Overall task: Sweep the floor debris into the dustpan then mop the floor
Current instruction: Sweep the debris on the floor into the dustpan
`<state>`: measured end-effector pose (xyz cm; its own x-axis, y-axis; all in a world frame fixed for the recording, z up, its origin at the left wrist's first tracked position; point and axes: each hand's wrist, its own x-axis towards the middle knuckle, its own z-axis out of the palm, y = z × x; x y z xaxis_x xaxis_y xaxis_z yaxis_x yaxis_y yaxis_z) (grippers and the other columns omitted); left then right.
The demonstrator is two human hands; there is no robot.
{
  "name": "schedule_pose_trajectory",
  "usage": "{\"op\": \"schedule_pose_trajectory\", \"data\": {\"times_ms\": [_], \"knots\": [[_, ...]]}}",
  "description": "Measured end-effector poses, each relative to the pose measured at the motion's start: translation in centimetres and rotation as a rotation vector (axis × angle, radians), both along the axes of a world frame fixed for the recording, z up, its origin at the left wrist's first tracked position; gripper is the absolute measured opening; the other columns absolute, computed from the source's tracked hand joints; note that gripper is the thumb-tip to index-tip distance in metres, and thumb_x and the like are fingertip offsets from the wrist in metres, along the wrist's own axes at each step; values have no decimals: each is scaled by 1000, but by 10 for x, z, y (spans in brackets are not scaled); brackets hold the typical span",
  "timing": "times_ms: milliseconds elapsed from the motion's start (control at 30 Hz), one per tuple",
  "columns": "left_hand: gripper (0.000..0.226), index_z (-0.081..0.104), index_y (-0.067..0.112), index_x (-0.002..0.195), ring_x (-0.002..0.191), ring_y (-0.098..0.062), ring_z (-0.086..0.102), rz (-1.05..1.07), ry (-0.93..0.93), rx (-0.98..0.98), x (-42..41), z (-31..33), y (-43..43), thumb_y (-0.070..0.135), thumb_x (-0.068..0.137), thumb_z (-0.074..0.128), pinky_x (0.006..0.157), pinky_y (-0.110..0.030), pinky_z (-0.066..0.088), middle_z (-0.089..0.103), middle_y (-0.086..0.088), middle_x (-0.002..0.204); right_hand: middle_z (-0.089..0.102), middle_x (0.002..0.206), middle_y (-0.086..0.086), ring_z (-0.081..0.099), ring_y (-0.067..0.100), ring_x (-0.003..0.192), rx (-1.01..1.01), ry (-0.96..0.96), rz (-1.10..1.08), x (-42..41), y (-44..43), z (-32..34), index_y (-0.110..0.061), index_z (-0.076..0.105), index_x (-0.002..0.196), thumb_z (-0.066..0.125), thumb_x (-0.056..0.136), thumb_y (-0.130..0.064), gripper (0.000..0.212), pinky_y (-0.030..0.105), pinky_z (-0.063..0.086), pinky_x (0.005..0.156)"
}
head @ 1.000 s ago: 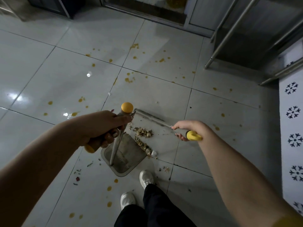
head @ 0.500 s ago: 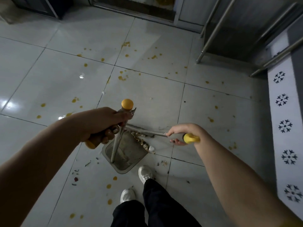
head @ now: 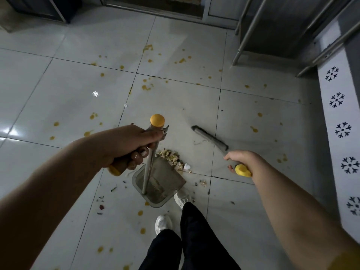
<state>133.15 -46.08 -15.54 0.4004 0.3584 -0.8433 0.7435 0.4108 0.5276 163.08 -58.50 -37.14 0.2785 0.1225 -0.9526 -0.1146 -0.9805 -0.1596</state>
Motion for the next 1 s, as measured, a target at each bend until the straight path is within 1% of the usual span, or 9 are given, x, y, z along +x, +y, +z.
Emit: {"op": "schedule_pose_trajectory", "data": {"times_ms": [100,300,367,467,567,667,767,867,1000], "knots": [[35,47,10,77,31,-5,35,33,-1,0,-8,-2,-9,42,88,52,32,-18,35,41,5,40,49,81,11,53,15,46,-2,116,-125,-35,-20,-7,-8,49,91,57,90,-15,11,22,52,44],[35,50,9,75,31,-5,34,35,-17,24,-28,9,-27,42,86,55,32,-18,34,40,4,41,54,62,8,51,11,32,0,423,-128,-110,-38,-2,-7,44,96,54,93,-20,17,16,43,34],[37,49,9,74,31,-4,33,45,-23,31,-32,14,-32,44,86,55,31,-17,33,39,4,40,56,51,6,52,10,33,23,496,-130,-112,-38,7,-7,46,94,54,93,-25,19,16,42,33],[37,49,9,76,31,-4,33,19,-14,37,-41,17,-46,45,85,55,31,-18,33,40,4,39,56,50,3,53,9,34,49,593,-210,-106,-53,23,-9,46,89,53,93,-32,24,16,43,33],[36,50,9,77,31,-5,34,-19,-17,22,-47,19,-62,44,85,55,33,-17,34,41,4,40,55,49,3,52,9,32,35,580,-273,-91,-76,36,-8,47,83,48,95,-38,32,16,43,32],[36,48,9,75,30,-5,33,-14,-16,39,-52,23,-77,43,87,54,33,-16,34,41,5,40,54,49,2,50,8,31,60,486,-261,-73,-93,50,-7,48,81,45,96,-37,34,14,41,31],[36,48,9,76,30,-4,33,5,10,78,-59,26,-92,42,89,52,31,-18,33,40,5,39,54,55,7,52,10,31,90,373,-372,-65,-110,61,-4,47,86,51,94,-30,27,14,40,30],[37,49,9,75,30,-4,34,-9,32,110,-71,26,-110,42,90,50,31,-18,33,40,5,39,51,53,8,51,13,27,118,289,-425,-70,-140,60,-7,41,84,46,96,-24,22,13,38,28],[36,50,8,76,31,-4,34,10,45,141,-86,25,-134,40,92,49,31,-17,33,40,4,40,45,69,8,51,14,27,185,271,-646,-94,-186,60,-8,40,84,44,96,-15,15,15,41,29]]}}
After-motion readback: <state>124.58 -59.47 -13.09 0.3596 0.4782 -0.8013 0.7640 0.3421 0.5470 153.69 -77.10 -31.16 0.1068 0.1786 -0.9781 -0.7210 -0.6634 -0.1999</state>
